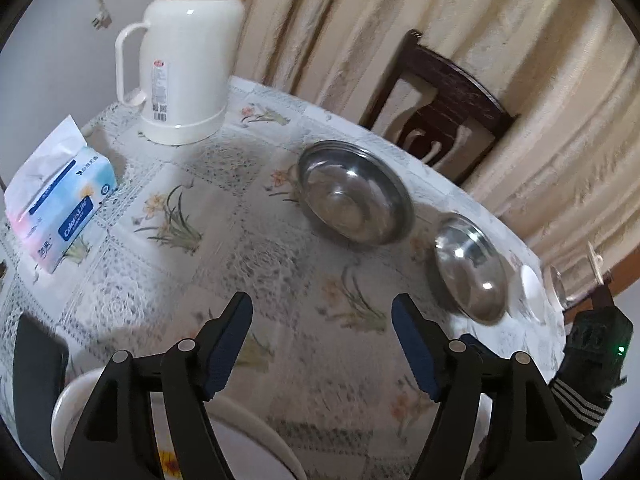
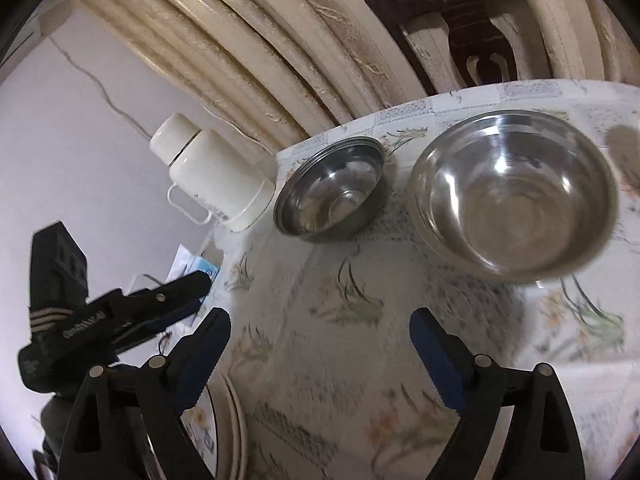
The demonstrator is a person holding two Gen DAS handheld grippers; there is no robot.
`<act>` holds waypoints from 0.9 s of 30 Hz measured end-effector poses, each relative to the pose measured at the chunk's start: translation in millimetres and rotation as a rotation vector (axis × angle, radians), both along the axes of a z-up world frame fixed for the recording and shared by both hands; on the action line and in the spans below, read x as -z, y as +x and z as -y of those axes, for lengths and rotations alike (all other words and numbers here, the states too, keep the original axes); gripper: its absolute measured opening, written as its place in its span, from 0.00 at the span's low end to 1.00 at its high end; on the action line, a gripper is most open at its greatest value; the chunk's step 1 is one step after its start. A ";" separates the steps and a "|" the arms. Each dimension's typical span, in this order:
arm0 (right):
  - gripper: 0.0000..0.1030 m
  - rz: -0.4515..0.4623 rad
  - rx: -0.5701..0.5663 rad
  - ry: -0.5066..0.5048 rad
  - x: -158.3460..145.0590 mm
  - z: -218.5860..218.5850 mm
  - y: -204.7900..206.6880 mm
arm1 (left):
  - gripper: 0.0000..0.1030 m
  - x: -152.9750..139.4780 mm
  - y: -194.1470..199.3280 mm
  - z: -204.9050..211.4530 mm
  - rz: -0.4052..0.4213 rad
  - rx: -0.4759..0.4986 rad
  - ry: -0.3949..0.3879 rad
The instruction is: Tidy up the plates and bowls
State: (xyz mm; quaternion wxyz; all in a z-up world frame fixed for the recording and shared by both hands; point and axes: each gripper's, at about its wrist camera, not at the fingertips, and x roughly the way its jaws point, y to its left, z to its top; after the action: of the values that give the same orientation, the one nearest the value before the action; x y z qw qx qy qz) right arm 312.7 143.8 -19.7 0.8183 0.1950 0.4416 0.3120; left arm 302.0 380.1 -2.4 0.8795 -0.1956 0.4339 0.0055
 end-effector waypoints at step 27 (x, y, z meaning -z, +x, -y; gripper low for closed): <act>0.74 0.072 0.020 -0.206 11.9 -58.1 65.8 | 0.70 39.9 136.9 -37.3 -0.065 -0.010 0.005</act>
State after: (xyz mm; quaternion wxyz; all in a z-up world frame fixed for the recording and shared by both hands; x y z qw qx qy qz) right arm 378.5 201.9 -31.6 0.8524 0.1030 0.4399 0.2634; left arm 439.0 417.4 -42.4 0.8653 -0.1951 0.4615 0.0174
